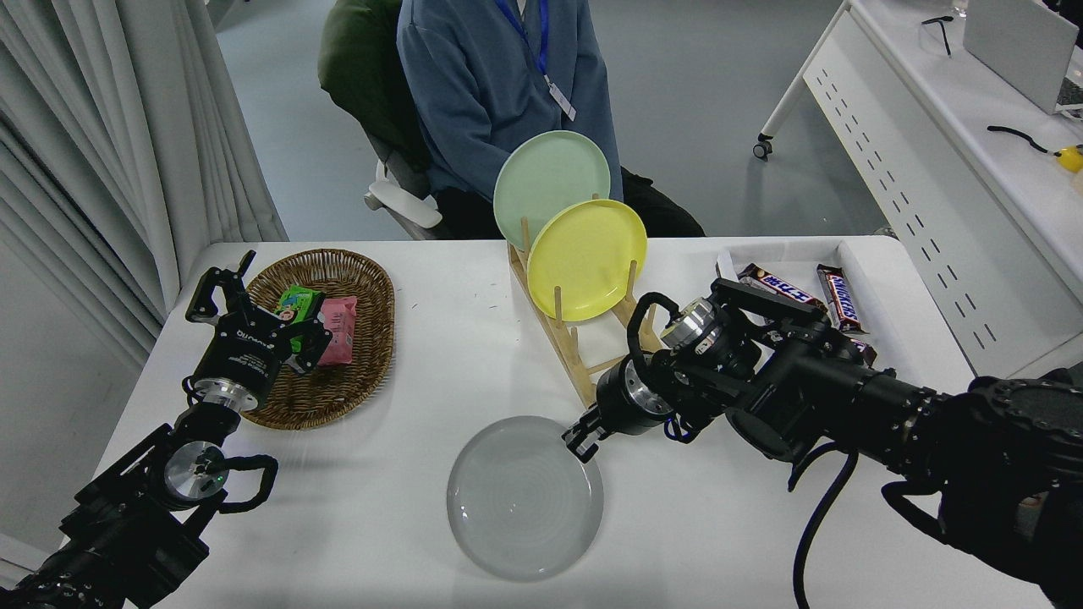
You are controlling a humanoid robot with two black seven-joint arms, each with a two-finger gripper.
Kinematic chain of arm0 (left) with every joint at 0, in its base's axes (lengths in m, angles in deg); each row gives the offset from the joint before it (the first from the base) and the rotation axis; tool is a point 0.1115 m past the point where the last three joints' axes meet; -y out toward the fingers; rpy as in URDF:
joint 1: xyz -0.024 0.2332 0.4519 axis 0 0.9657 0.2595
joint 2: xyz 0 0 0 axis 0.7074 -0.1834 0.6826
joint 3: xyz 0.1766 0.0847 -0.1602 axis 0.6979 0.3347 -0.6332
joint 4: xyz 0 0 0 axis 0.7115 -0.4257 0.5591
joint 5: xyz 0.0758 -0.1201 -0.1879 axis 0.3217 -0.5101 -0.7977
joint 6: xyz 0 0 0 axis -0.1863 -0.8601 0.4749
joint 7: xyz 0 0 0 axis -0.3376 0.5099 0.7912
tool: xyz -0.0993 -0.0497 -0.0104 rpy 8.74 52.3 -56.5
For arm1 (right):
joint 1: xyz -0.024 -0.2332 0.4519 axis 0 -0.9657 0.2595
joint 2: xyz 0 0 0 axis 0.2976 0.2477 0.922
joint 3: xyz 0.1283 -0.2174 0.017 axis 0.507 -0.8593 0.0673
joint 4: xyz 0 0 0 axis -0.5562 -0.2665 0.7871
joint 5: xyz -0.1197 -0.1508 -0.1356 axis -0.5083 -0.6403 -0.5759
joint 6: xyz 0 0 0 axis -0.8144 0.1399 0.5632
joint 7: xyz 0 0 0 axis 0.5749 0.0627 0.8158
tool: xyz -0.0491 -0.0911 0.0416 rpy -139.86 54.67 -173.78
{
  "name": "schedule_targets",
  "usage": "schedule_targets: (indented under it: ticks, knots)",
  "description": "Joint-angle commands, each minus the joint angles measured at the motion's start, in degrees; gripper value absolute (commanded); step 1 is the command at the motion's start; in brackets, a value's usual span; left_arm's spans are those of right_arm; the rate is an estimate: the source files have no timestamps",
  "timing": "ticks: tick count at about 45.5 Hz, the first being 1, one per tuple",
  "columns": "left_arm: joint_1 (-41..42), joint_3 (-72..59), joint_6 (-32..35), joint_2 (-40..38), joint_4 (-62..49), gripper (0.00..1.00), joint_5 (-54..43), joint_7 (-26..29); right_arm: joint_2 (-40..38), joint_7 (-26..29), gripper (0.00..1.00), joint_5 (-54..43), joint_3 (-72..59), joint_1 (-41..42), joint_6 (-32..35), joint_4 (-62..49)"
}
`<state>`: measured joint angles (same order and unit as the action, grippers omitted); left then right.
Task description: Place the plate on the table
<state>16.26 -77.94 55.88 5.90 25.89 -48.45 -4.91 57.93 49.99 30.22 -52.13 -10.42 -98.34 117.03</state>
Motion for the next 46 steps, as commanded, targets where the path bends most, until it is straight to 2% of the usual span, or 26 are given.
schedule_targets:
  ticks: [1, 32, 33, 36, 38, 39, 41, 43, 46]
  knots:
    - [0.0, 0.0, 0.0, 0.0, 0.1, 1.00, 0.0, 0.0, 0.0, 0.0, 0.00, -0.1, 0.0, -0.7, 0.0, 0.1]
    - [0.0, 0.0, 0.0, 0.0, 0.1, 1.00, 0.0, 0.0, 0.0, 0.0, 0.00, -1.2, 0.3, -1.3, 0.0, -0.8]
    - [0.0, 0.0, 0.0, 0.1, 0.1, 1.00, 0.0, 0.0, 0.0, 0.0, 0.05, -1.2, 0.3, -1.3, 0.0, -0.8]
    - [0.1, 0.0, 0.0, 0.0, 0.0, 1.00, 0.1, 0.0, 0.0, 0.0, 0.34, -1.2, 0.5, -1.3, 0.0, -0.8]
    - [0.1, 0.0, 0.0, 0.0, 0.0, 1.00, 0.0, 0.0, 0.0, 0.0, 0.49, -1.2, 0.7, -1.3, 0.0, -0.8]
    - [0.1, 0.0, 0.0, 0.1, 0.0, 1.00, 0.0, 0.0, 0.0, 0.0, 0.73, -1.3, 0.7, -1.3, 0.0, -0.9]
    - [0.0, 0.0, 0.0, 0.1, 0.1, 1.00, 0.0, 0.0, 0.0, 0.0, 0.90, -1.9, 0.6, -1.3, 0.8, -0.9]
    - [0.0, 0.0, 0.0, 0.1, 0.0, 1.00, 0.1, 0.0, 0.0, 0.0, 0.98, -2.3, 0.6, -1.3, 1.3, -0.9]
    - [0.1, 0.0, 0.0, 0.0, 0.1, 1.00, 0.1, 0.0, 0.0, 0.0, 0.99, -2.4, 0.8, -1.3, 1.8, -0.7]
